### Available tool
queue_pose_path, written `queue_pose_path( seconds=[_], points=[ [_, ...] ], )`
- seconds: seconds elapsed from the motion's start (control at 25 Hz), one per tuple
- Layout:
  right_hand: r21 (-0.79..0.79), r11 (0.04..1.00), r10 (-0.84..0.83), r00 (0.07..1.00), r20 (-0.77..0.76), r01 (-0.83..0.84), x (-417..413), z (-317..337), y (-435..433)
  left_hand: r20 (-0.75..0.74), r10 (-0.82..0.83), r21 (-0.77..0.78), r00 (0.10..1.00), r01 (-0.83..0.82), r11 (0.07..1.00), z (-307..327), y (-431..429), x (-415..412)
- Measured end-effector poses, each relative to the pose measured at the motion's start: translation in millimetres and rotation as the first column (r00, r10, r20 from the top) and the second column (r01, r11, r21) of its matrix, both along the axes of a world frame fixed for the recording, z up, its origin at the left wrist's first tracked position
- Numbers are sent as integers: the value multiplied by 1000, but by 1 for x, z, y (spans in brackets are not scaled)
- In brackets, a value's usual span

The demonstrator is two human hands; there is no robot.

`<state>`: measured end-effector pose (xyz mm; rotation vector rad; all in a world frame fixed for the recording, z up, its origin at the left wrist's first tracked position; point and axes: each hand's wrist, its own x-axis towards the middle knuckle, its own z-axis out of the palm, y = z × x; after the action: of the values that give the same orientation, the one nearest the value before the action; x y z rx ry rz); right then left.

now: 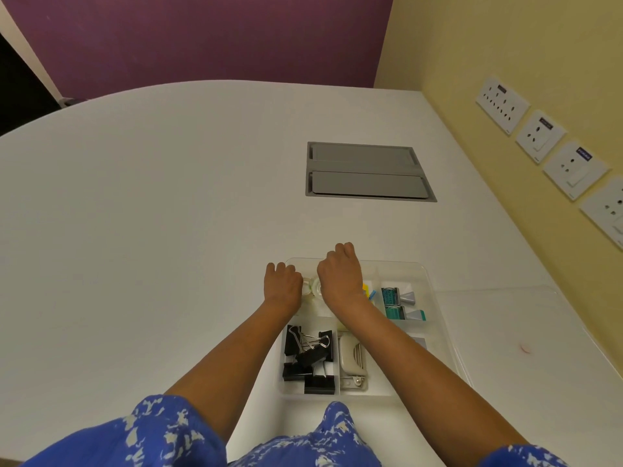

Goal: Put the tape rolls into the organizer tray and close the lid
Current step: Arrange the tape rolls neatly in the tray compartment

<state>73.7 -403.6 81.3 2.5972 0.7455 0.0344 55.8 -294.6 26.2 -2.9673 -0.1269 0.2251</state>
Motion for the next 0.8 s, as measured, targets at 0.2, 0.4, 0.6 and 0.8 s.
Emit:
queue_pose_path(
  seconds=[0.2, 0.4, 0.6, 0.8],
  points=[
    [103, 995, 27, 995, -92, -17, 2, -5, -6, 21, 14, 5, 1000, -14, 1000, 0, -2, -1],
    [70, 997, 44, 989, -142, -34, -2, -21, -8, 52, 21, -28, 998, -19, 999, 1, -2, 0],
    [7, 998, 65, 986, -156, -65, -2, -28, -3, 50, 19, -33, 999, -18, 999, -2, -3, -3],
    [-22, 998, 61, 987, -150, -65, -2, -32, -5, 29, 9, -2, 1000, -9, 1000, 0, -3, -3]
  ],
)
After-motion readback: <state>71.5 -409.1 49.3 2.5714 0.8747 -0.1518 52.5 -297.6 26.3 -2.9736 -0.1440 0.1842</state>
